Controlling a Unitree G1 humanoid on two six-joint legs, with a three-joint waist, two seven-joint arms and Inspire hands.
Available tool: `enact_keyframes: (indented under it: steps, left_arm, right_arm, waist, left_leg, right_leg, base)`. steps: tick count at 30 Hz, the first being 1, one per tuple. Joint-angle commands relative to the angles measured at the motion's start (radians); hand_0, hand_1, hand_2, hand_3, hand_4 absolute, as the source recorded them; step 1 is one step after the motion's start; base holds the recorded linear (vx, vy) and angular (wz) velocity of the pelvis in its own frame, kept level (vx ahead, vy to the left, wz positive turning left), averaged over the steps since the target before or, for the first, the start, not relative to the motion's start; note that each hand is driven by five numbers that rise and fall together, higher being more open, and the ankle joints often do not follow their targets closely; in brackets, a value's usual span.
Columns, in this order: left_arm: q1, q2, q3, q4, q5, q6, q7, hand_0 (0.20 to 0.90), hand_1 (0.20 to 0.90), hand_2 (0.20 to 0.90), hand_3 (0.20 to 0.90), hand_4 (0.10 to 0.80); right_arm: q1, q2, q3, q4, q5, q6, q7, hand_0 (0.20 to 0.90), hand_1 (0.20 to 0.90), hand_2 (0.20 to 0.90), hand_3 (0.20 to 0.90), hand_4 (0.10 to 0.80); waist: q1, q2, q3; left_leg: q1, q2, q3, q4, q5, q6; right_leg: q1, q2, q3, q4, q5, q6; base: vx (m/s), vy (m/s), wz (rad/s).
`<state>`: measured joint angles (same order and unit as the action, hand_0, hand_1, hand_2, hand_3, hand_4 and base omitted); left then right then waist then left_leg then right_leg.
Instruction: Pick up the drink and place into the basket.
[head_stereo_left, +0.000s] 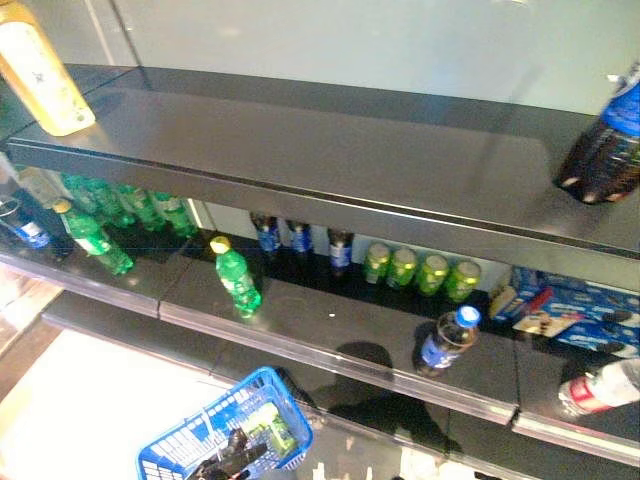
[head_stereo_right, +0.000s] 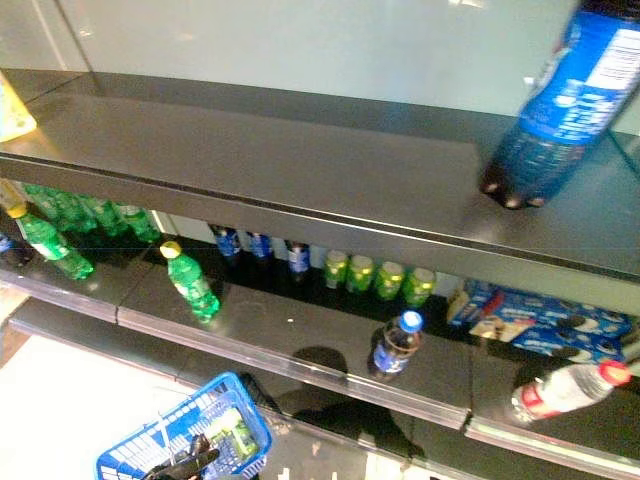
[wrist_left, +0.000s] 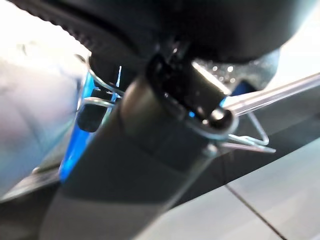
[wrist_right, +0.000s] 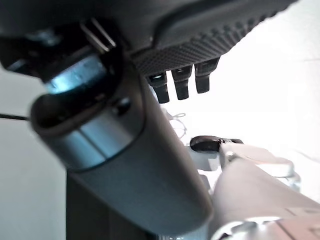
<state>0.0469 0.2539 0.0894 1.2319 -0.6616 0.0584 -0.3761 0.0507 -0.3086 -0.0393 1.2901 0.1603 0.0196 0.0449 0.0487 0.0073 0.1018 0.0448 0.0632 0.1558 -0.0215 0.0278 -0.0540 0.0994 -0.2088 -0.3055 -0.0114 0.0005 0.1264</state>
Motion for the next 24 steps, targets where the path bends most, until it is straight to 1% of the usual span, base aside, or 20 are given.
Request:
enact_keyframes:
  steps: [1,2,3,4,5,7,9,10,11,13,14,16,17,18,19,20,22,23,24]
  left_arm:
    - [-0.021,0.005,-0.038,-0.108,-0.117,0.121,-0.349,0.300,0.300,0.300,0.200,0.100]
    - [-0.033,0.012,-0.039,-0.108,-0.130,0.136,-0.349,0.300,0.300,0.300,0.200,0.100]
    - [-0.046,0.020,-0.037,-0.104,-0.140,0.145,-0.346,0.300,0.300,0.300,0.200,0.100]
    - [-0.062,0.034,-0.040,-0.107,-0.127,0.149,-0.320,0.300,0.300,0.300,0.200,0.100]
    - [-0.065,0.040,-0.042,-0.104,-0.123,0.145,-0.314,0.300,0.300,0.300,0.200,0.100]
    - [-0.069,0.047,-0.041,-0.086,-0.129,0.109,-0.274,0.300,0.300,0.300,0.200,0.100]
    - [-0.072,0.053,-0.022,-0.069,-0.122,0.080,-0.233,0.300,0.300,0.300,0.200,0.100]
    - [-0.073,0.053,-0.018,-0.065,-0.117,0.072,-0.224,0.300,0.300,0.300,0.200,0.100]
    - [-0.076,0.056,-0.016,-0.057,-0.114,0.064,-0.216,0.300,0.300,0.300,0.200,0.100]
    - [-0.078,0.058,-0.010,-0.049,-0.124,0.050,-0.208,0.300,0.300,0.300,0.200,0.100]
    - [-0.079,0.056,-0.004,-0.048,-0.123,0.042,-0.202,0.300,0.300,0.300,0.200,0.100]
    - [-0.076,0.054,0.002,-0.052,-0.122,0.034,-0.189,0.300,0.300,0.300,0.200,0.100]
    - [-0.075,0.051,0.007,-0.055,-0.122,0.030,-0.175,0.300,0.300,0.300,0.200,0.100]
    - [-0.072,0.051,0.010,-0.057,-0.123,0.031,-0.170,0.300,0.300,0.300,0.200,0.100]
    - [-0.065,0.052,0.016,-0.056,-0.116,0.030,-0.178,0.300,0.300,0.300,0.200,0.100]
    - [-0.059,0.054,0.020,-0.055,-0.105,0.030,-0.187,0.300,0.300,0.300,0.200,0.100]
    - [-0.044,0.049,0.022,-0.055,-0.092,0.022,-0.197,0.300,0.300,0.300,0.200,0.100]
    - [-0.030,0.043,0.020,-0.063,-0.088,0.017,-0.202,0.300,0.300,0.300,0.200,0.100]
    - [-0.018,0.040,0.018,-0.073,-0.085,0.016,-0.204,0.300,0.300,0.300,0.200,0.100]
  right_arm:
    - [-0.031,-0.020,-0.022,0.045,0.022,-0.043,0.009,0.900,0.900,0.900,0.900,0.800]
    - [-0.030,-0.017,-0.021,0.045,0.026,-0.045,0.010,0.900,0.900,0.900,0.900,0.800]
    - [-0.030,-0.016,-0.018,0.046,0.029,-0.043,0.008,0.900,0.900,0.900,0.900,0.800]
    - [-0.024,-0.009,-0.013,0.035,0.024,-0.037,0.012,0.900,0.900,0.900,0.900,0.800]
    - [-0.021,-0.006,-0.010,0.034,0.023,-0.040,0.015,0.900,0.900,0.900,0.900,0.800]
    - [-0.020,-0.003,-0.006,0.035,0.030,-0.045,0.013,0.900,0.900,0.900,0.900,0.800]
    - [-0.023,-0.001,-0.005,0.037,0.018,-0.047,0.016,0.900,0.900,0.900,0.900,0.800]
    - [-0.025,0.000,-0.004,0.039,0.016,-0.050,0.017,0.900,0.900,0.900,0.900,0.800]
    - [-0.033,0.001,0.000,0.041,0.016,-0.048,0.018,0.900,0.900,0.900,0.900,0.800]
    - [-0.052,0.004,0.012,0.042,0.009,-0.045,0.021,0.900,0.900,0.900,0.900,0.800]
    - [-0.060,0.005,0.021,0.040,0.002,-0.045,0.023,0.900,0.900,0.900,0.900,0.800]
    - [-0.070,0.012,0.031,0.040,0.001,-0.044,0.022,0.900,0.900,0.900,0.900,0.800]
    - [-0.073,0.014,0.034,0.036,-0.001,-0.038,0.025,0.900,0.900,0.900,0.900,0.800]
    - [-0.076,0.014,0.035,0.035,0.002,-0.035,0.026,0.900,0.900,0.900,0.900,0.800]
    - [-0.077,0.014,0.034,0.031,0.005,-0.028,0.028,0.900,0.900,0.900,0.900,0.800]
    - [-0.075,0.013,0.032,0.029,0.006,-0.021,0.028,0.900,0.900,0.900,0.900,0.800]
    - [-0.066,0.009,0.025,0.028,-0.004,-0.011,0.028,0.900,0.900,0.900,0.900,0.800]
    - [-0.055,0.006,0.020,0.026,-0.017,-0.007,0.031,0.900,0.900,0.900,0.900,0.800]
    - [-0.046,0.002,0.018,0.022,-0.027,-0.003,0.034,0.900,0.900,0.900,0.900,0.800]
  waist:
    - [-0.003,-0.012,0.003]
    - [-0.009,-0.017,0.007]
    - [-0.014,-0.020,0.010]
    - [-0.029,-0.034,0.013]
    - [-0.032,-0.036,0.013]
    - [-0.036,-0.037,0.012]
    - [-0.030,-0.032,0.007]
    - [-0.029,-0.031,0.005]
    - [-0.027,-0.029,0.000]
    - [-0.022,-0.023,-0.009]
    - [-0.011,-0.025,-0.016]
    - [0.008,-0.039,-0.026]
    - [0.011,-0.042,-0.028]
    - [0.011,-0.043,-0.028]
    - [0.009,-0.042,-0.029]
    - [0.006,-0.041,-0.029]
    - [0.002,-0.035,-0.030]
    - [0.002,-0.031,-0.029]
    - [0.004,-0.029,-0.028]
  left_leg:
    - [0.064,-0.040,0.012,-0.028,-0.036,0.031]
    - [0.076,-0.052,0.008,-0.043,-0.039,0.038]
    - [0.083,-0.059,0.004,-0.049,-0.044,0.042]
    - [0.093,-0.069,0.007,-0.055,-0.058,0.050]
    - [0.093,-0.069,0.010,-0.054,-0.062,0.053]
    - [0.089,-0.067,0.022,-0.053,-0.067,0.062]
    - [0.083,-0.062,0.042,-0.049,-0.066,0.071]
    - [0.082,-0.062,0.046,-0.048,-0.066,0.075]
    - [0.078,-0.062,0.049,-0.045,-0.066,0.083]
    - [0.067,-0.060,0.052,-0.038,-0.066,0.095]
    - [0.059,-0.058,0.056,-0.029,-0.064,0.094]
    - [0.046,-0.058,0.065,-0.011,-0.059,0.088]
    - [0.047,-0.051,0.070,-0.005,-0.058,0.081]
    - [0.052,-0.044,0.074,-0.003,-0.059,0.074]
    - [0.061,-0.034,0.082,-0.003,-0.057,0.066]
    - [0.066,-0.024,0.087,-0.001,-0.055,0.060]
    - [0.073,-0.004,0.104,-0.001,-0.044,0.044]
    - [0.071,0.009,0.106,0.000,-0.031,0.031]
    - [0.064,0.015,0.097,0.005,-0.023,0.023]
  right_leg:
    - [-0.076,0.003,0.090,0.128,0.094,0.028]
    - [-0.105,-0.009,0.104,0.151,0.121,0.043]
    - [-0.120,-0.016,0.113,0.162,0.132,0.050]
    - [-0.159,-0.032,0.143,0.171,0.185,0.070]
    - [-0.169,-0.034,0.157,0.179,0.188,0.072]
    - [-0.178,-0.043,0.166,0.200,0.189,0.073]
    - [-0.177,-0.050,0.149,0.233,0.172,0.068]
    - [-0.177,-0.048,0.147,0.245,0.166,0.066]
    - [-0.177,-0.039,0.150,0.273,0.154,0.061]
    - [-0.169,-0.002,0.152,0.326,0.112,0.045]
    - [-0.141,0.006,0.135,0.291,0.086,0.034]
    - [-0.097,0.005,0.113,0.225,0.104,0.033]
    - [-0.088,0.007,0.110,0.203,0.108,0.031]
    - [-0.082,0.009,0.106,0.188,0.108,0.030]
    - [-0.069,0.016,0.099,0.165,0.095,0.028]
    - [-0.057,0.028,0.098,0.146,0.076,0.022]
    - [-0.034,0.040,0.087,0.117,0.045,0.007]
    - [-0.020,0.049,0.088,0.102,0.031,-0.003]
    - [-0.014,0.055,0.095,0.095,0.026,-0.007]
  base:
    - [-0.030,0.231,-0.01]
    - [-0.023,0.203,-0.02]
    - [-0.047,0.186,0.00]
    - [-0.063,0.140,-0.07]
    - [-0.084,0.090,-0.05]
    - [-0.089,0.013,0.02]
    - [-0.092,-0.011,0.03]
    - [-0.080,-0.032,-0.16]
    - [-0.079,-0.062,-0.31]
    - [-0.089,-0.132,-0.32]
    - [-0.059,-0.171,-0.27]
    - [-0.012,-0.265,-0.31]
    - [0.046,-0.300,-0.35]
    - [0.097,-0.261,-0.35]
    - [0.113,-0.216,-0.37]
    - [0.130,-0.178,-0.29]
    - [0.100,-0.082,-0.13]
    - [0.076,-0.031,-0.03]
    - [0.057,-0.006,-0.02]
